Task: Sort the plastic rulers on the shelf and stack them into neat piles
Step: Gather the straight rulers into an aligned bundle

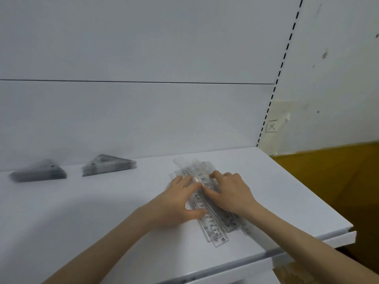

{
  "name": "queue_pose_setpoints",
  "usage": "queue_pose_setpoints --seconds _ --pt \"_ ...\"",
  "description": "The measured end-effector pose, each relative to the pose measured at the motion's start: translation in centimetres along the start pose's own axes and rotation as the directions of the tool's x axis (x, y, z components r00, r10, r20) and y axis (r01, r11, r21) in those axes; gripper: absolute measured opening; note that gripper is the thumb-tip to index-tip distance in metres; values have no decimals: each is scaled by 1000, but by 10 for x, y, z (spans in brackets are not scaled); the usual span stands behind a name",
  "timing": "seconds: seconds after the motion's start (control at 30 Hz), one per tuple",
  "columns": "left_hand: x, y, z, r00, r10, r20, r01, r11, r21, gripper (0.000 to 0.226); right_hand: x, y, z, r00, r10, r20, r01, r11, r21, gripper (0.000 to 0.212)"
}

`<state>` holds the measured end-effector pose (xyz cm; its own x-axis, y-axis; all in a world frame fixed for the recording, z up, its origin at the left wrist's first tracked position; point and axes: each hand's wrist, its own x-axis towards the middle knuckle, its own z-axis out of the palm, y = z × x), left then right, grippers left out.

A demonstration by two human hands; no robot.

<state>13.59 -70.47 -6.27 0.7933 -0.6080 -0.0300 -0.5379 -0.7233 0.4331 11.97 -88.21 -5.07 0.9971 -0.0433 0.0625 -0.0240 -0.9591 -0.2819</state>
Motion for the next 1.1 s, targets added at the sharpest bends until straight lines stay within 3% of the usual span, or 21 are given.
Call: queue_pose_setpoints --seconds 0.07,0.23,0.37,0.47,0.63,0.77,0.93,1.0,1.1 --pt "-7 -4 -1 1000 -7 -1 7 1000 -16 96 -1 -6 0 1000 -8 18 8 1000 -9 56" --pt "-19 -13 -3 1000 -2 -25 2 1000 -27 73 -6 -19 1 999 -32 18 32 999 -37 56" --pt "-23 -12 -8 999 16 -51 -16 1000 -8 68 -5 -20 -3 1000 -14 14 14 999 -43 60" --pt "-24 -12 -8 997 22 -75 -21 1000 11 71 -4 -12 -7 1000 -5 -9 5 1000 25 56" --pt "-23 -14 -5 991 71 -110 -76 996 -41 100 -2 6 -8 998 -56 -12 57 980 188 35" --pt "-21 -9 -9 991 67 -118 -70 997 -16 94 4 18 -12 999 -37 34 23 936 351 32" --pt "-15 -5 -16 977 30 -211 -42 998 -53 78 19 31 -23 982 1 189 -115 793 598 30" --pt "-10 -5 -19 947 -9 -320 -36 990 -134 61 23 35 -28 965 -19 261 -169 715 678 35" --pt "-5 3 -22 896 -115 -430 -30 948 -317 27 24 35 -38 965 -86 247 -141 625 768 34"
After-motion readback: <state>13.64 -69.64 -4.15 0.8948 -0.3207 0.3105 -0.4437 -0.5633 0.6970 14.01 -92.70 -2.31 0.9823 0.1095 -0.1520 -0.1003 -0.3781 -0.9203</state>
